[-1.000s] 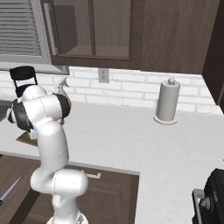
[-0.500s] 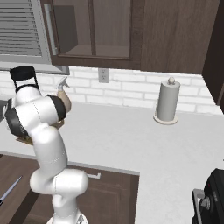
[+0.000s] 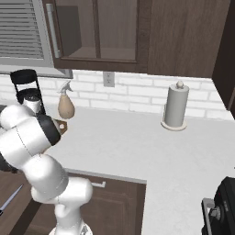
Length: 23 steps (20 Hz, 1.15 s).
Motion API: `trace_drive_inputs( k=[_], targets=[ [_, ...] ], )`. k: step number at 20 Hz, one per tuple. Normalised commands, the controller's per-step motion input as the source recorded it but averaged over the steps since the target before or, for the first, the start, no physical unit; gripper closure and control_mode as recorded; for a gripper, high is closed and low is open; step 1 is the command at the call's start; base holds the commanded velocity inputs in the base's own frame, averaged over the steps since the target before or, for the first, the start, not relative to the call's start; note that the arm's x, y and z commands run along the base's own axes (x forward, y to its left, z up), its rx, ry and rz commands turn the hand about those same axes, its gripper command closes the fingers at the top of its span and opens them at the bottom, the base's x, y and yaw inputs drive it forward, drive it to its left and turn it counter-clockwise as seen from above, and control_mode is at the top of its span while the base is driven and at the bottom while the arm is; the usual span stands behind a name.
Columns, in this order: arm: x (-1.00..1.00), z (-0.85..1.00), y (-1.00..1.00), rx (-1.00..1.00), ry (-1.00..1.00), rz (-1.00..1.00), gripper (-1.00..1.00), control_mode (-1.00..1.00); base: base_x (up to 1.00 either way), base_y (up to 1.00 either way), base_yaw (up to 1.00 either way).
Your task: Place the appropriate cutting tool for cutting the carrot skin on the cutting board.
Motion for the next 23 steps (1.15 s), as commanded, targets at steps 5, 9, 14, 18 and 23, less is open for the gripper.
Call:
trace_drive_inputs(
  k=[5, 9, 14, 18, 23],
  targets=[
    [-0.35, 0.29, -0.67, 0.00, -0.07, 0.00, -1.00, -1.00, 0.00, 0.00, 0.00],
    [-0.22, 0.25, -0.78, 0.00, -0.09, 0.00, -1.00, -1.00, 0.00, 0.00, 0.00],
    [-0.13, 0.31, -0.85, 0.00, -0.08, 0.00, -1.00, -1.00, 0.00, 0.00, 0.00],
    [-0.04, 0.40, -0.87, 0.00, -0.04, 0.00, -1.00, -1.00, 0.00, 0.00, 0.00],
    [-0.05, 0.36, -0.87, 0.02, -0.05, 0.00, -1.00, -1.00, 0.00, 0.00, 0.00]
  ],
)
